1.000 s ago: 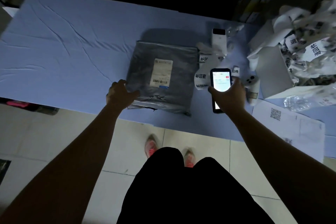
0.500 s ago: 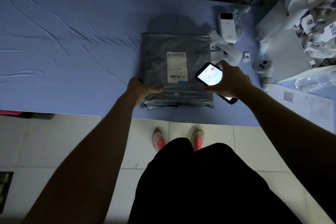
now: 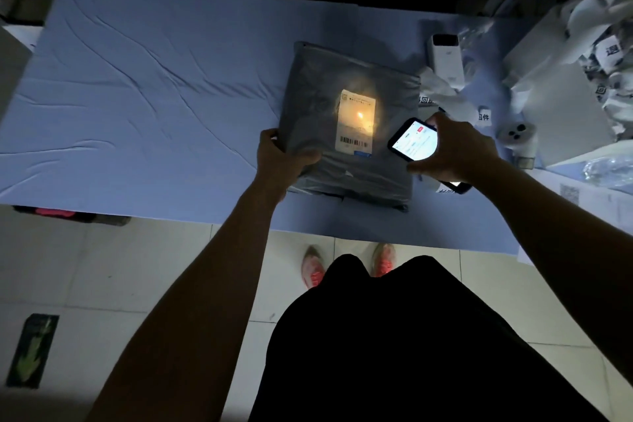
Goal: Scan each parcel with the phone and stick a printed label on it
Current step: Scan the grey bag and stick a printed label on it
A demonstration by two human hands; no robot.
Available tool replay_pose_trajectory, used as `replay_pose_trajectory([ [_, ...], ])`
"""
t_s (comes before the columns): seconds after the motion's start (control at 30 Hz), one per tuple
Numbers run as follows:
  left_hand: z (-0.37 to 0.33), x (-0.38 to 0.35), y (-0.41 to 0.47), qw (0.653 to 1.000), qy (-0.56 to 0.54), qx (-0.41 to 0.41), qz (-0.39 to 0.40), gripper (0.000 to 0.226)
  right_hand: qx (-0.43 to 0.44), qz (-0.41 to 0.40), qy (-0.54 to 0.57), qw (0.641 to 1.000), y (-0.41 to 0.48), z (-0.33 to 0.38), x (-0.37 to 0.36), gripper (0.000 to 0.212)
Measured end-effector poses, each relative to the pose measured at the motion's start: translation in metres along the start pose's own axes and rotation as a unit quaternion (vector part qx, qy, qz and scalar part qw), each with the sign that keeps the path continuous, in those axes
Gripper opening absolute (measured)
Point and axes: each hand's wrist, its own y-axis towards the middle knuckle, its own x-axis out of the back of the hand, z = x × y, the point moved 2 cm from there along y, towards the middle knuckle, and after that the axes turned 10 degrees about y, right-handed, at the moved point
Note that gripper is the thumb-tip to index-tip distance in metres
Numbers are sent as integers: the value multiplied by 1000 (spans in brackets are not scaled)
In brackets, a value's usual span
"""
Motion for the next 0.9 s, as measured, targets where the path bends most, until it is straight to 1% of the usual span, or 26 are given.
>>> replay_pose_trajectory([
  [0.07, -5, -1, 1, 1000, -3, -10, -12, 92, -2, -5, 23, 1000, 0, -3, 4, 91],
  [0.23, -13, -3, 1, 999, 20, -28, -36, 92, -2, -22, 50, 999, 4, -13, 13, 94],
  [0.57, -18, -2, -10, 995, 29, -46, -79, 91, 22, -27, 63, 997, 7, -37, 16, 95],
  [0.67, -25, 6, -10, 994, 27, -47, -98, 90, 41, -17, 60, 997, 5, -43, 16, 94],
  [0.77, -34, 16, -6, 992, 17, -42, -120, 88, 82, -3, 37, 996, 1, -47, 15, 88],
  [0.83, -40, 19, -3, 992, 15, -36, -121, 87, 113, 13, 18, 993, -3, -48, 13, 86],
  [0.9, -45, 20, 0, 992, 20, -34, -117, 89, 126, 14, 18, 992, -6, -47, 10, 86],
])
